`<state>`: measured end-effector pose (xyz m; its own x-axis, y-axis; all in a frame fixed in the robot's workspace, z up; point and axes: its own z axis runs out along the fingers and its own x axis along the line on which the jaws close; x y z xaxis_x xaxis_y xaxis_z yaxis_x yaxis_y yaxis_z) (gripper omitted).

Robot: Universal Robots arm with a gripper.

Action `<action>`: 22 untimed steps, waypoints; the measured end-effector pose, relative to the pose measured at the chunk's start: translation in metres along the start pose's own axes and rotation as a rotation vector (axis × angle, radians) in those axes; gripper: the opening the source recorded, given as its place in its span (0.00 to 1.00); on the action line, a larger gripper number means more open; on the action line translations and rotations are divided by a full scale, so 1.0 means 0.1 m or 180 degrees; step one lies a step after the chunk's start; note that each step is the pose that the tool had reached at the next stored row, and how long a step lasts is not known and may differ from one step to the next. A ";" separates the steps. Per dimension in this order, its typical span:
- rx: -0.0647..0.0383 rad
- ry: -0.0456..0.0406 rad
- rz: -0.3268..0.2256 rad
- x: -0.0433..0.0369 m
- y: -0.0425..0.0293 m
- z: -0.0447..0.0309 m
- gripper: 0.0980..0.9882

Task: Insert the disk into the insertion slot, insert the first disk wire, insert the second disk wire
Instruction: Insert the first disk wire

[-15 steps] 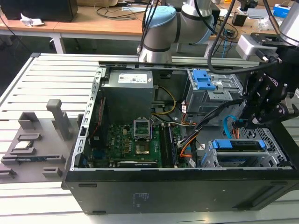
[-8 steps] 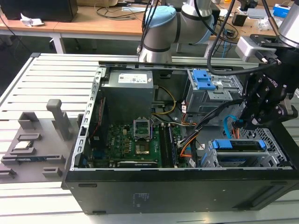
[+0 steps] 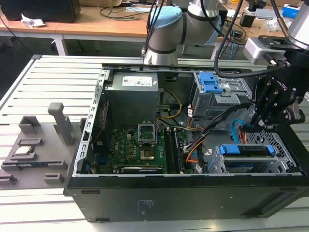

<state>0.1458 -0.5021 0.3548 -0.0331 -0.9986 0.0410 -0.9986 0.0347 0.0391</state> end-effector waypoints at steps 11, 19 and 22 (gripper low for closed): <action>0.0000 0.0007 0.0000 0.254 -0.012 0.074 0.08; 0.0000 0.0008 0.0001 0.291 -0.047 0.110 0.08; 0.0000 0.0009 0.0001 0.293 -0.051 0.127 0.08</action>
<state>0.1494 -0.5320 0.3432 -0.0331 -0.9985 0.0437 -0.9986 0.0348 0.0391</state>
